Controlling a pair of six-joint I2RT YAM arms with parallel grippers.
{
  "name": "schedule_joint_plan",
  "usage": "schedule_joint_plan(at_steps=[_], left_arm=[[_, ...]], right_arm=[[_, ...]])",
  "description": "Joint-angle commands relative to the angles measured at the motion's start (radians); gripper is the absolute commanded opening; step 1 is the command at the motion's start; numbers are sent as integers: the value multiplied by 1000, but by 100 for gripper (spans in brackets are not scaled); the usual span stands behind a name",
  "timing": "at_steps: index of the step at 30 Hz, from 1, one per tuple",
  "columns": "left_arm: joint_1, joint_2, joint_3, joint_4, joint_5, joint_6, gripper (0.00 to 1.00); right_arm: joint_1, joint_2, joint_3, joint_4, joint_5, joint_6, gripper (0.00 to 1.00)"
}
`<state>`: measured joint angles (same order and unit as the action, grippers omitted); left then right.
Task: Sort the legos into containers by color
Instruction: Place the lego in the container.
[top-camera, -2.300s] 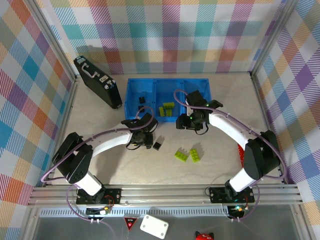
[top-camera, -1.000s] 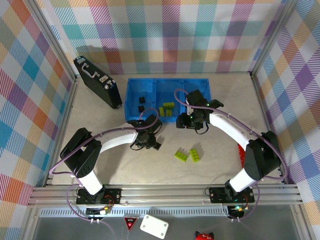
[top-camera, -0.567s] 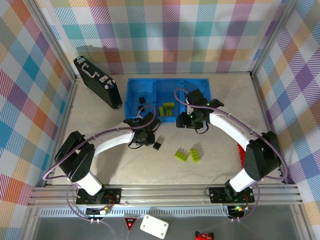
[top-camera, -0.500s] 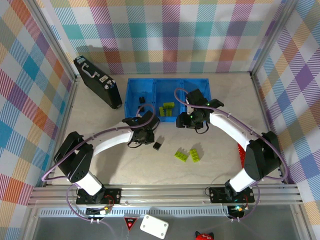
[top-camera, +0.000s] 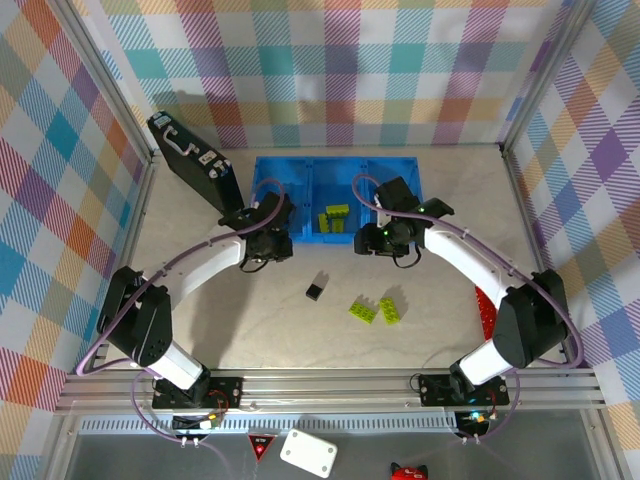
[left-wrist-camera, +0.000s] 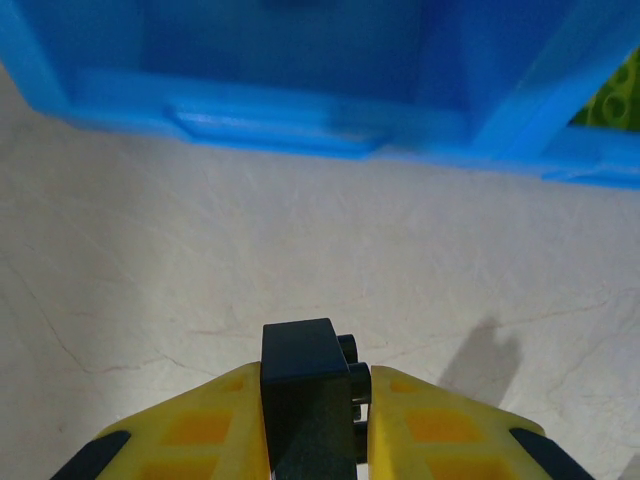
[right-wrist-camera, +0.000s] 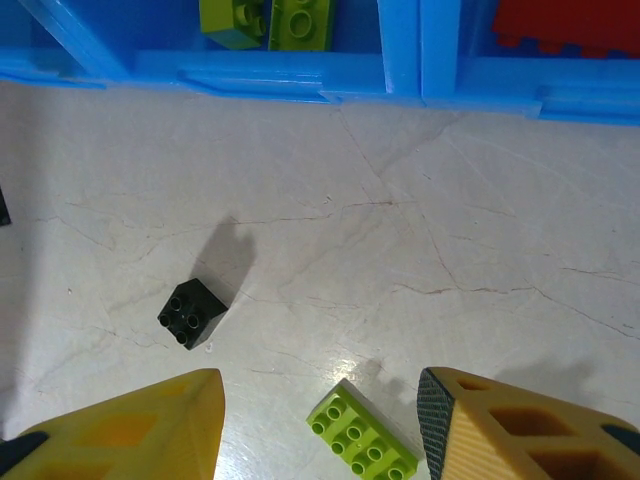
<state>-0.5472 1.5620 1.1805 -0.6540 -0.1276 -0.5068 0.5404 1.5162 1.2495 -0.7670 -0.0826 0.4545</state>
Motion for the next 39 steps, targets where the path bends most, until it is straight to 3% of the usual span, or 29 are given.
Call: schedule_joint_plan(at_steps=[1,13,30,39], left_arm=[[41,0,56,-13,49,46,26],[128,179,244,-5,138,103,26],[184,510,569,-45,222,160,25],[193,616,633,-47,242,160,26]], right_arm=[[0,-34,-1,-24,10,-13,55],[0,-81,-31,-41,27,-6,55],[0,-179,-64,-104,79,2,56],[0,-227,-75,-143,115,2,56]])
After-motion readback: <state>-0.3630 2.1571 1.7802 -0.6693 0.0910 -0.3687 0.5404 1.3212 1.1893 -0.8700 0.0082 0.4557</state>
